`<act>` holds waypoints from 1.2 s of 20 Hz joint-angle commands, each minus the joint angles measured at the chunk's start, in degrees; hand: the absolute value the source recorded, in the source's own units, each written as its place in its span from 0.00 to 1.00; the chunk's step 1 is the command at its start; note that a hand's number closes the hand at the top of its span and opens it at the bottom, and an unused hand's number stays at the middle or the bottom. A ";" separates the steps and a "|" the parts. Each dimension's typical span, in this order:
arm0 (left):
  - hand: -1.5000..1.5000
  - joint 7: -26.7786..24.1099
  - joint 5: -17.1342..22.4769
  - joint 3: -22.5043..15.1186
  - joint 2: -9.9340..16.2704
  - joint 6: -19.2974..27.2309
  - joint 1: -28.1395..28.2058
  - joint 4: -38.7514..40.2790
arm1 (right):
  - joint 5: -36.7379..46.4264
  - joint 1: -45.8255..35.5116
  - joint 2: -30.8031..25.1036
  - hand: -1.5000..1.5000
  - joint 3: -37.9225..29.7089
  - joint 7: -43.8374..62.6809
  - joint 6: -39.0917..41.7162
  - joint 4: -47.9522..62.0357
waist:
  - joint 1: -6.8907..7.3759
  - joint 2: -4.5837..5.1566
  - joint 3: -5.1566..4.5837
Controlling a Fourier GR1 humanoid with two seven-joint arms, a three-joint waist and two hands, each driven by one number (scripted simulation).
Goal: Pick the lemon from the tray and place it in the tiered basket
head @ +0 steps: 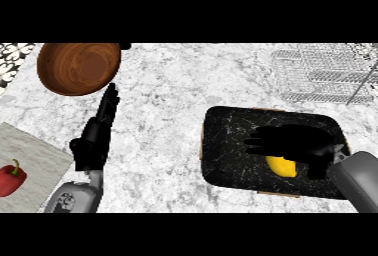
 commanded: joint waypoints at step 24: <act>0.50 0.02 -0.93 1.85 -0.41 -1.07 1.38 -1.52 | 14.87 -0.86 18.75 1.00 -22.77 63.98 -1.64 5.55 | -0.86 -0.58 -0.15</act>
